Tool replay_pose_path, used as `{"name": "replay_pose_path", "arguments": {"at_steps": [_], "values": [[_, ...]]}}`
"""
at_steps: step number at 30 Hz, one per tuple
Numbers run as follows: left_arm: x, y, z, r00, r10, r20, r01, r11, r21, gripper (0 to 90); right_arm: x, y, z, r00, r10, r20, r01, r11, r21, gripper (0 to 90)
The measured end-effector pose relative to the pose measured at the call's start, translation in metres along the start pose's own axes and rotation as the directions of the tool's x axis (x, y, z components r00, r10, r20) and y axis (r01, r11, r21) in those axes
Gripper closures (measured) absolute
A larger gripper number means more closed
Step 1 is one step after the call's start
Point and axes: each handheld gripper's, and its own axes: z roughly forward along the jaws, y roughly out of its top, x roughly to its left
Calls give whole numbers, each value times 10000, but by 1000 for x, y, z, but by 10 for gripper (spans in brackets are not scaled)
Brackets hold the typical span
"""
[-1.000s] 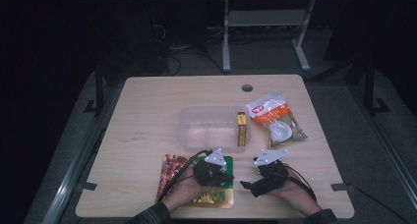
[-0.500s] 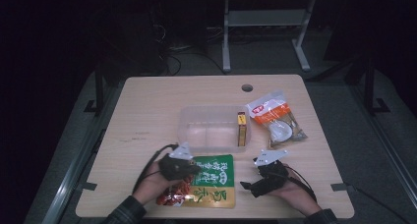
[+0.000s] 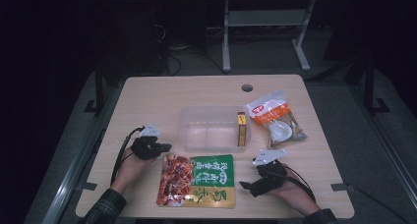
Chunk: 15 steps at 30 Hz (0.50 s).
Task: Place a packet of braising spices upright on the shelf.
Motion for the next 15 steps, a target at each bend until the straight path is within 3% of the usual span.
{"name": "replay_pose_path", "arguments": {"at_steps": [9,15], "values": [[-1,-3,-2,9999,74,101,-79,9989,466,900,0,0,-1,10000,-8,-24,8,10000,-32,56],[-3,-8,-5,9983,59,580,-97,9978,661,900,0,0,0,10000,6,-3,-6,10000,-26,55]]}}
